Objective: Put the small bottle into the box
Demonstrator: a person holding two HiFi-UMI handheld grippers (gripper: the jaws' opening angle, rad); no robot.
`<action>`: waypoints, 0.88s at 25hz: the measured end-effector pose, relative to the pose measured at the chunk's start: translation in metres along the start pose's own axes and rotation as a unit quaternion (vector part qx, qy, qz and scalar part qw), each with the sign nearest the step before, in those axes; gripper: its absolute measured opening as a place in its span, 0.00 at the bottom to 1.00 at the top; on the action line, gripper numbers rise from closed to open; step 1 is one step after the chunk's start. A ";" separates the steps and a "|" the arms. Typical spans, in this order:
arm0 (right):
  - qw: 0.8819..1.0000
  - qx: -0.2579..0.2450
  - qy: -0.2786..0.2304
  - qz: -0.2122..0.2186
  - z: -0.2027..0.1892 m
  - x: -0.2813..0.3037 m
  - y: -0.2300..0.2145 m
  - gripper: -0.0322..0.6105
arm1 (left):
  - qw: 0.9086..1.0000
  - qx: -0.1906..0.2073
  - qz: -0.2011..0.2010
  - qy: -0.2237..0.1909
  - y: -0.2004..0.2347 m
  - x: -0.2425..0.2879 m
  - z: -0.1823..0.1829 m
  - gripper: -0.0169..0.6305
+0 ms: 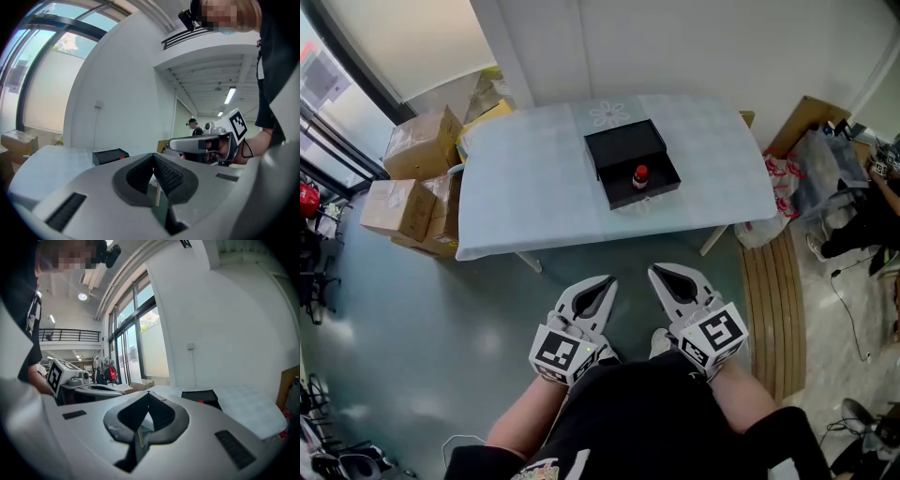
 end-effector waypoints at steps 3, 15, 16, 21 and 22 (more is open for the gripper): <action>1.000 0.001 0.006 0.015 0.000 -0.007 -0.011 0.06 | 1.000 -0.004 0.011 0.002 -0.010 0.011 0.001 0.04; 0.998 0.013 0.015 0.053 -0.012 -0.021 -0.055 0.06 | 0.999 -0.006 0.041 0.018 -0.039 0.051 -0.004 0.04; 0.998 0.014 0.015 0.055 -0.012 -0.021 -0.058 0.06 | 0.999 -0.006 0.042 0.019 -0.040 0.054 -0.004 0.04; 0.998 0.015 0.015 0.060 -0.014 -0.023 -0.071 0.06 | 0.999 -0.007 0.048 0.022 -0.044 0.066 -0.004 0.04; 0.998 0.015 0.016 0.060 -0.015 -0.023 -0.073 0.06 | 0.999 -0.008 0.048 0.023 -0.045 0.068 -0.005 0.04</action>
Point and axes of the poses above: the fingertips, and each gripper's own axes: x forward along the fingers, y to its left, z out of its top, the point moved 6 cm from there along -x, backward along the fingers, and after that the axes turned 5 degrees about -z, right-handed, at the moved point
